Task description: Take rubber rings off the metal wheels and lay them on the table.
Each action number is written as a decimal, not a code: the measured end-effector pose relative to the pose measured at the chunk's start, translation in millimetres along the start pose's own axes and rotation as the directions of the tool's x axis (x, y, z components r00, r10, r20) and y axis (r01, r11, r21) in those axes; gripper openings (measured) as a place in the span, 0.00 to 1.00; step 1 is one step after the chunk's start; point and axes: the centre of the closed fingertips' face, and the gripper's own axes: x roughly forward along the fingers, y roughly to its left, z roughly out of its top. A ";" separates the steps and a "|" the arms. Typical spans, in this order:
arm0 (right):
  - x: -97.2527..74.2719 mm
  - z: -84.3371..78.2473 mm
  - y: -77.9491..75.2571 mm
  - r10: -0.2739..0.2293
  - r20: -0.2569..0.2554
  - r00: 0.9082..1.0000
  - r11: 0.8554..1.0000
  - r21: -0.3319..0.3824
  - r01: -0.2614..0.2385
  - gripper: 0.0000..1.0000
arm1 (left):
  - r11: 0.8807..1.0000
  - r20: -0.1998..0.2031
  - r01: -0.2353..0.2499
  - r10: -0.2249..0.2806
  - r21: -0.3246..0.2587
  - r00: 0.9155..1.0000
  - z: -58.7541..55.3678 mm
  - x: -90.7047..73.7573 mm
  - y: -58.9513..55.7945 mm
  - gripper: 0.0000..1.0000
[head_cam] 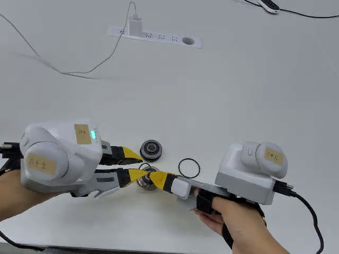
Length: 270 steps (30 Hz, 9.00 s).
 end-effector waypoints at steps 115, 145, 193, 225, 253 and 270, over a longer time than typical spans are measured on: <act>-39.7 61.9 -43.6 -0.108 0.262 0.959 0.994 0.015 0.108 0.21 | 0.999 -0.057 0.014 -0.012 0.035 0.998 -5.0 46.2 37.7 0.13; -37.7 62.9 -38.8 -0.089 0.267 0.960 0.996 0.040 0.081 0.21 | 0.999 -0.063 0.015 -0.013 0.030 0.998 -6.1 46.5 39.8 0.15; 5.4 63.8 -26.3 -0.022 0.195 0.981 0.999 0.040 0.014 0.41 | 0.997 -0.070 0.045 -0.040 0.057 0.997 -8.5 47.9 39.0 0.13; 30.9 47.0 -25.0 0.002 0.123 0.992 0.992 0.123 -0.017 0.47 | 0.996 -0.058 0.064 -0.060 0.068 0.996 -9.2 48.4 39.5 0.13; 26.0 47.4 -24.8 -0.004 0.129 0.992 0.991 0.134 -0.013 0.41 | 0.996 -0.059 0.063 -0.059 0.066 0.997 -8.6 48.3 39.1 0.13; 26.3 47.0 -39.3 -0.046 0.113 0.993 0.993 0.117 0.033 0.21 | 0.996 -0.058 0.064 -0.060 0.065 0.996 -8.2 48.5 38.4 0.13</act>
